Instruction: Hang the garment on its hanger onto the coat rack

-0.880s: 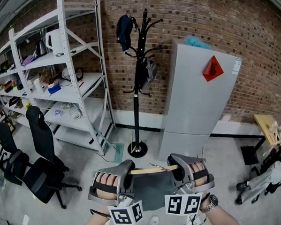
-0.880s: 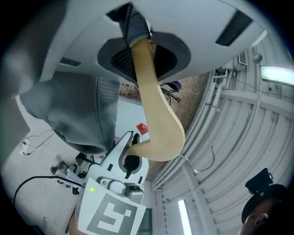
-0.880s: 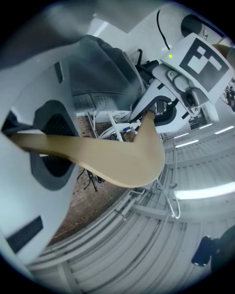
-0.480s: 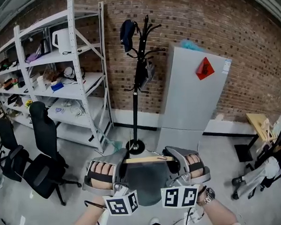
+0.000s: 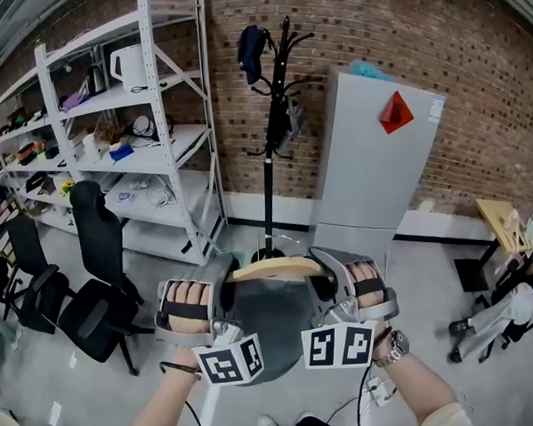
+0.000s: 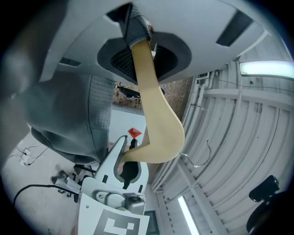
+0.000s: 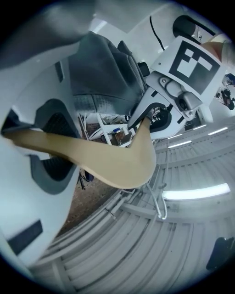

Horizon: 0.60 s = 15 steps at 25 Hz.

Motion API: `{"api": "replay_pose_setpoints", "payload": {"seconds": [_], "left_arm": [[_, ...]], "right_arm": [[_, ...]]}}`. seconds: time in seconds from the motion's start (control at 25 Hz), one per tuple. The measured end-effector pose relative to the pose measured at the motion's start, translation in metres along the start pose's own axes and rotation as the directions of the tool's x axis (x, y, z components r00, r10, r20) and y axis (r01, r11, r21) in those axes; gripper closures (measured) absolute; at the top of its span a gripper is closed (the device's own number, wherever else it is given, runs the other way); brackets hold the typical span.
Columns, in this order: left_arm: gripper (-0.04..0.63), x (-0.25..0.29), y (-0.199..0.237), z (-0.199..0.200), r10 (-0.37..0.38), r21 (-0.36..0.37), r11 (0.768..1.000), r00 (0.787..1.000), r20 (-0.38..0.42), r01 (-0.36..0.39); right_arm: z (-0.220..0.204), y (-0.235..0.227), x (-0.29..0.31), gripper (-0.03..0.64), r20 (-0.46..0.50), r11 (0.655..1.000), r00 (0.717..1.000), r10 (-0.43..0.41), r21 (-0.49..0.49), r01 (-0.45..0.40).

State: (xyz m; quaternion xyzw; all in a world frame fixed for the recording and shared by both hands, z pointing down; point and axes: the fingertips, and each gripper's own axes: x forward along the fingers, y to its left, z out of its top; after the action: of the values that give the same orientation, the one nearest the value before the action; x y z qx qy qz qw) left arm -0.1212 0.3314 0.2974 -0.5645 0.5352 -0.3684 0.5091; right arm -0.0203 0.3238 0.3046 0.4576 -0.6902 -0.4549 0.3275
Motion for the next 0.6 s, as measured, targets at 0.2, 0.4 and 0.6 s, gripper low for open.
{"api": "replay_pose_setpoints", "payload": {"seconds": [0.2,0.4,0.6], "left_arm": [[0.522,-0.004,-0.001,0.012,-0.003,-0.009,1.0,1.0,0.028,0.003],[0.479,0.001,-0.002,0.011,-0.012,0.015,1.0,1.0,0.014,0.012],[0.457,0.007,-0.009,0.01,-0.052,0.003,0.999,0.999,0.014,0.052]], "right_arm": [[-0.009,-0.006,-0.004,0.532,-0.022,1.0,1.0,-0.008,0.005,0.008],[-0.009,-0.009,-0.005,0.528,-0.028,1.0,0.999,-0.02,0.001,0.02],[-0.013,-0.008,-0.004,0.525,-0.039,1.0,0.999,-0.009,-0.004,0.008]]}}
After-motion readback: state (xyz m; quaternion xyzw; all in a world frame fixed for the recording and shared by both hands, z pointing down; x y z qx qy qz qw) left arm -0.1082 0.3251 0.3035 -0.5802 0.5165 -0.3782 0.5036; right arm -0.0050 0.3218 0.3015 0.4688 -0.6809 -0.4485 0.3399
